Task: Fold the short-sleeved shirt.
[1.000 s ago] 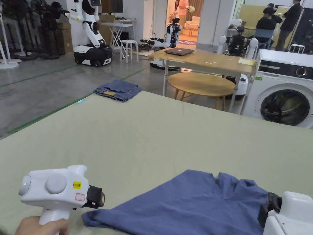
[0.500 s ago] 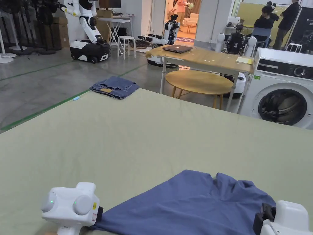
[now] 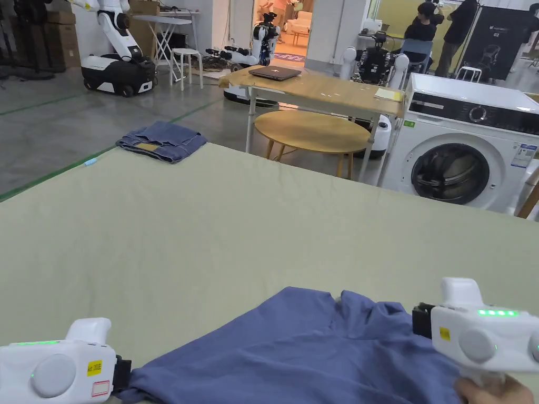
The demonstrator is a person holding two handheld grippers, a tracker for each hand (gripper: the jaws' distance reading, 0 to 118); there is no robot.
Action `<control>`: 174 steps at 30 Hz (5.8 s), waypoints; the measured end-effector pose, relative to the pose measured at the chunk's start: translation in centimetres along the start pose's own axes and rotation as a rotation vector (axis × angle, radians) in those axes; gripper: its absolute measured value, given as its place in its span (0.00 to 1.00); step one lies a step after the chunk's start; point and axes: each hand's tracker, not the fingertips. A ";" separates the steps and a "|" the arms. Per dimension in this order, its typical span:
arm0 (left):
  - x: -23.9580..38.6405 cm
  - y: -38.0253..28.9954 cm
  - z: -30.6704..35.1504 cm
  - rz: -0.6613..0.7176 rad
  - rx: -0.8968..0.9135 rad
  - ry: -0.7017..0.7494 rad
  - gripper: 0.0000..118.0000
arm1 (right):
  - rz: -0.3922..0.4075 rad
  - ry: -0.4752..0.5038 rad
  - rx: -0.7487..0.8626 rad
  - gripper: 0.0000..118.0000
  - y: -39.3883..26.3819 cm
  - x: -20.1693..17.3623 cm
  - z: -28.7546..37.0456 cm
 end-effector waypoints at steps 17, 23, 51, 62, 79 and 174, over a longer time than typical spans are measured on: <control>0.5 0.5 0.9 -0.001 0.045 0.009 0.00 | -0.017 0.163 -0.280 0.07 1.0 1.8 -10.7; 1.2 1.1 2.0 -0.051 0.084 0.017 0.00 | -0.080 0.146 -0.097 0.01 1.5 1.7 -6.2; 17.3 26.1 13.6 -0.331 0.525 -0.136 0.00 | -0.234 -0.243 0.563 0.01 15.1 17.3 23.3; 22.0 37.7 16.8 -0.390 0.620 -0.108 0.00 | -0.205 -0.362 0.659 0.01 24.5 19.5 26.4; 21.7 40.2 14.9 -0.388 0.674 -0.072 0.00 | -0.161 -0.386 0.680 0.01 23.8 17.3 24.5; 3.0 -4.6 2.7 -0.138 -0.082 -0.190 0.35 | -0.214 -0.197 0.301 0.00 -17.8 -3.9 19.2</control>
